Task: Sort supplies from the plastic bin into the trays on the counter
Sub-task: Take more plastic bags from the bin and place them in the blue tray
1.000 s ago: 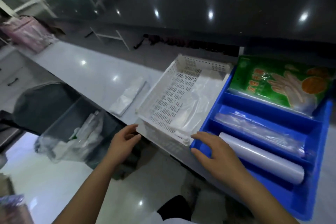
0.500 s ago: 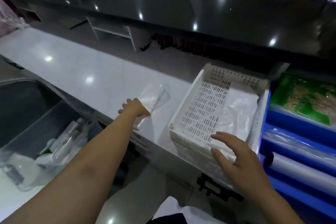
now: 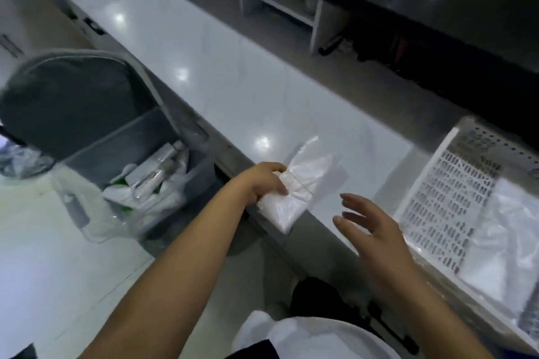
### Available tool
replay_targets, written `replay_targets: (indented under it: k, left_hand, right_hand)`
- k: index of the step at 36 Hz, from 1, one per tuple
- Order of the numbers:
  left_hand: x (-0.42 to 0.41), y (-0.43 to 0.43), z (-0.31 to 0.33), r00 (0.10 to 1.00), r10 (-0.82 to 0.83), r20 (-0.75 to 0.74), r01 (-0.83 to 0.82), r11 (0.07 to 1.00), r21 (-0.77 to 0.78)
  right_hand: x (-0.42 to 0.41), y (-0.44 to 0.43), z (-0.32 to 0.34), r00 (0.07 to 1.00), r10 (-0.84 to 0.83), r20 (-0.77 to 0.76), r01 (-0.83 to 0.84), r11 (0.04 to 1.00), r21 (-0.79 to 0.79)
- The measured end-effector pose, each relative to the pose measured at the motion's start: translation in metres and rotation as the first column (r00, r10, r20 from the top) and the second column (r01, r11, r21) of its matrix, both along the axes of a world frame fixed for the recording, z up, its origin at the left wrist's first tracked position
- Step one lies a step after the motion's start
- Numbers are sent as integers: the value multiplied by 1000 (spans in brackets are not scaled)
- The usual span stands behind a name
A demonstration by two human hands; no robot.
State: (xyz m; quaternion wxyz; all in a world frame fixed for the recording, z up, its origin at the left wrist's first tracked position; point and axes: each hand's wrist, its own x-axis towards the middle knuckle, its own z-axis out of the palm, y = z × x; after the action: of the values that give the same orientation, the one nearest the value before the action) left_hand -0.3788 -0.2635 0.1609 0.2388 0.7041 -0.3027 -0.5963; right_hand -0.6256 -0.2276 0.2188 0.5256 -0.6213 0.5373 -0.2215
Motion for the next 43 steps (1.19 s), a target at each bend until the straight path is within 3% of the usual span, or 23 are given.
replay_targets:
  k: [3,6,10,17,22,29,33,37,43]
  left_hand:
    - [20,43,-12,964,133,-229,-151,986,-63]
    - [40,80,-20,858,291,-423,-352,933,-72]
    - [73,110,-23,760,402,-510,-510,856,-85]
    - [146,121,-31,656,625,-424,-698,716,-23]
    - [201,126,-28,708,655,-266,-666,744,59]
    - [251,125,-49,633,752,-182,-739,658,145]
    - [261,124,-63,593,788,-162,-761,615,206]
    - [276,122,-74,638,749,-180,-700,661,271]
    - [309,125,-108,629,747,-218,-672,662,330]
  right_hand:
    - [37,-13,-10,997,-19,75,9,990,144]
    - [80,-27,-18,983,-28,181,-34,942,333]
    - [143,-40,-30,947,-30,318,-148,841,520]
    - [265,-65,-62,928,75,366,-313,691,651]
    - [331,-63,-97,954,123,273,-294,562,773]
    - [403,-66,-134,973,168,160,-221,458,861]
    - [425,-69,-146,976,198,93,-175,455,873]
    - [441,-75,-157,976,218,2,-114,500,858]
    - [462,-72,-172,985,150,-87,-16,579,815]
